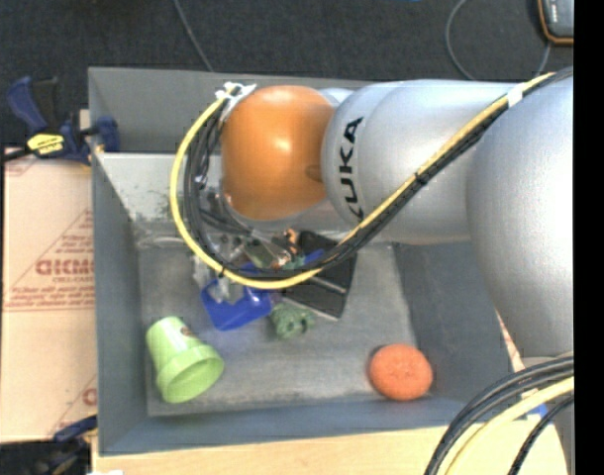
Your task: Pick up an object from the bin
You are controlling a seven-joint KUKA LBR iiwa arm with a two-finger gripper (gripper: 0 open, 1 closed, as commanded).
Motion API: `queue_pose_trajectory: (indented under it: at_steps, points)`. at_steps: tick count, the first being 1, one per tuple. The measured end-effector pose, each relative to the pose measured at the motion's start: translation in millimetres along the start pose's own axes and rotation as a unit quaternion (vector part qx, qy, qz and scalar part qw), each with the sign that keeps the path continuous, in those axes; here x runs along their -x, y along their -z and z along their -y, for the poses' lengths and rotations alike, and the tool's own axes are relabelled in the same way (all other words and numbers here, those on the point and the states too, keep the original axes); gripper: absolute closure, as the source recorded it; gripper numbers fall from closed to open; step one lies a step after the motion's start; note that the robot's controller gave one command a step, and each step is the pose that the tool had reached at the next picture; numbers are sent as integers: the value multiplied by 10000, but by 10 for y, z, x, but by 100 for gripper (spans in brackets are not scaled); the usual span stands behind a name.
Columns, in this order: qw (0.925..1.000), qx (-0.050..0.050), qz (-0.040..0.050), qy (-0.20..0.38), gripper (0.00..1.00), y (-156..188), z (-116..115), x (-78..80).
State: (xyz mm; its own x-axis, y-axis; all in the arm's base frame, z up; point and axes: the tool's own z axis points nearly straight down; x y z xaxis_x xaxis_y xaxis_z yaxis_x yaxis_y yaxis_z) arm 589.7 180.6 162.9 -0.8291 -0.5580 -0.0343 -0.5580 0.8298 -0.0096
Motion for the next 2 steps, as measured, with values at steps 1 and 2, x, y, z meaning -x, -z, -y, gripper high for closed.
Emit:
queue_pose_trajectory:
  at_steps: [1,2]
  points:
    - [9997,24,-40,-236,100,78,-73,47]
    - [9952,9,-2,-978,100,-577,-133,-105]
